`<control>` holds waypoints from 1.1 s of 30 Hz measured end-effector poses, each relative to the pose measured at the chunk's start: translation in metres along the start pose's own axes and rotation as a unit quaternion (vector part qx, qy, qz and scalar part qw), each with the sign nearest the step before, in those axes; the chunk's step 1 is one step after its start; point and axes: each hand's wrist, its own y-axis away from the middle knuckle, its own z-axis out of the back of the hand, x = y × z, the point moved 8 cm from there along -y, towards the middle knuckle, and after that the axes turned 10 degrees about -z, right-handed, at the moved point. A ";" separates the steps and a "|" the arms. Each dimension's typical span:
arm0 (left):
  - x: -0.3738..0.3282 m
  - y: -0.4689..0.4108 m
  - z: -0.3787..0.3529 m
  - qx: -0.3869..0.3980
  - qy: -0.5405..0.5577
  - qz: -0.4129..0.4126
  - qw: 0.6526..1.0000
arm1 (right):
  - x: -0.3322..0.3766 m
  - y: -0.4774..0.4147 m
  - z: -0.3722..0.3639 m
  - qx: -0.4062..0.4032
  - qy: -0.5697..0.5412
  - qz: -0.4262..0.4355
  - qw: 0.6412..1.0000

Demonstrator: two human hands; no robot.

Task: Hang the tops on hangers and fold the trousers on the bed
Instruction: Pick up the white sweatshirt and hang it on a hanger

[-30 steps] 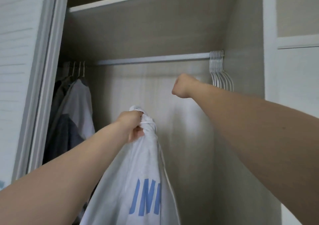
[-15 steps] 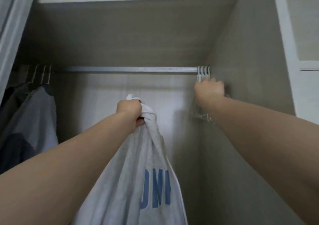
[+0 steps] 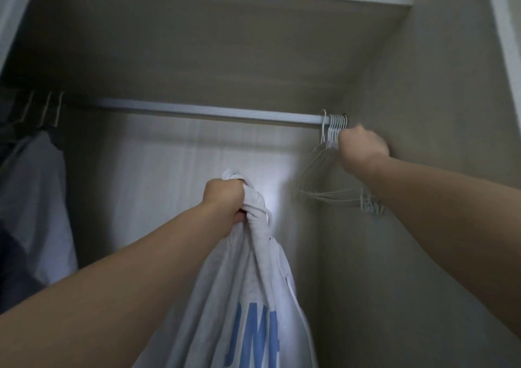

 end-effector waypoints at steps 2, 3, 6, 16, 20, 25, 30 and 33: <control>0.007 -0.007 -0.001 0.016 -0.006 0.002 1.000 | -0.001 -0.004 0.005 0.003 -0.050 -0.021 0.999; 0.007 -0.007 0.000 0.017 -0.008 -0.004 1.000 | -0.002 -0.007 0.008 0.002 -0.075 -0.031 0.997; 0.008 -0.009 0.002 0.012 -0.014 -0.018 1.000 | -0.005 -0.009 0.022 -0.005 -0.151 -0.068 0.986; -0.018 0.029 0.006 0.021 -0.047 -0.017 0.999 | -0.025 0.083 0.017 0.105 -0.619 -0.209 0.749; -0.036 0.060 0.006 -0.001 0.002 -0.018 1.000 | -0.041 0.140 0.035 0.135 -0.714 -0.205 0.655; -0.056 0.114 0.006 -0.031 0.043 0.003 0.999 | -0.077 0.209 0.078 0.195 -0.784 -0.189 0.559; -0.086 0.184 -0.003 -0.030 -0.015 -0.020 0.999 | -0.143 0.274 0.120 0.221 -0.805 -0.196 0.515; -0.092 0.235 -0.011 -0.017 -0.045 -0.017 0.999 | -0.188 0.312 0.138 0.238 -0.817 -0.202 0.484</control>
